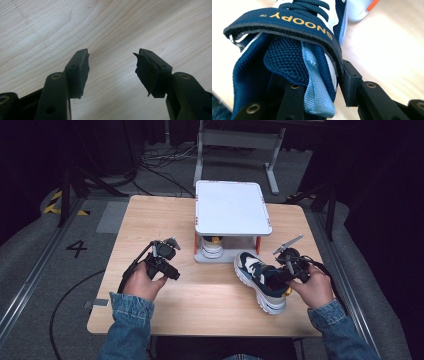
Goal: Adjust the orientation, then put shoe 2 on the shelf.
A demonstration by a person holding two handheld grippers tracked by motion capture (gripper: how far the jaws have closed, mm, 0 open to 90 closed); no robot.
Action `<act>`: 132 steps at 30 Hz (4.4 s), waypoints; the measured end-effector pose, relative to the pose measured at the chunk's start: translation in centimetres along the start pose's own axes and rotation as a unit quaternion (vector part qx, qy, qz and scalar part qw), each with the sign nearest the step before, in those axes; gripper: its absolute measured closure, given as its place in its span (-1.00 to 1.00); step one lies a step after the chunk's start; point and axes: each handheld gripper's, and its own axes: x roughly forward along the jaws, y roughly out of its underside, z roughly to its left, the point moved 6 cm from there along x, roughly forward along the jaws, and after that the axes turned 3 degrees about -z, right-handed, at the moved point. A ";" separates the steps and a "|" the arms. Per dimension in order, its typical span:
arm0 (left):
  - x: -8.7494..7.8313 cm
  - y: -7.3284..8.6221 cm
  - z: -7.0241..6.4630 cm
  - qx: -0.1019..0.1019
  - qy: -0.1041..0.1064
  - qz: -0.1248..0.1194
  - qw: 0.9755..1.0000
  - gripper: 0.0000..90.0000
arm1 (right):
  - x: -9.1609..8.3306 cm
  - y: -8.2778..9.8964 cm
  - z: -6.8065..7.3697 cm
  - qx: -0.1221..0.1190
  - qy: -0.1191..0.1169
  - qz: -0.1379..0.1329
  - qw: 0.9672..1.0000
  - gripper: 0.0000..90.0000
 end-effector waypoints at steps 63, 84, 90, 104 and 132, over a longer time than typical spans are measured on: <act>0.7 -0.6 -0.6 0.010 0.016 0.011 1.000 -0.03 | 3.3 0.7 2.1 -0.085 -0.024 0.035 0.995 0.79; -0.3 3.6 1.2 -0.042 -0.002 0.014 0.999 -0.03 | 6.3 -5.9 1.7 -0.128 0.057 -0.088 0.986 0.83; -0.3 4.0 1.5 -0.048 -0.001 0.016 0.999 -0.03 | 7.8 -7.0 0.6 -0.134 0.097 -0.101 0.981 0.84; 0.0 3.6 1.4 -0.047 0.004 0.017 0.999 -0.03 | 9.3 -7.9 0.2 -0.127 0.117 -0.124 0.977 0.77; -0.5 2.7 1.1 0.039 -0.006 -0.033 0.999 -0.17 | -4.7 2.7 -5.8 -0.029 0.061 -0.170 0.983 -0.54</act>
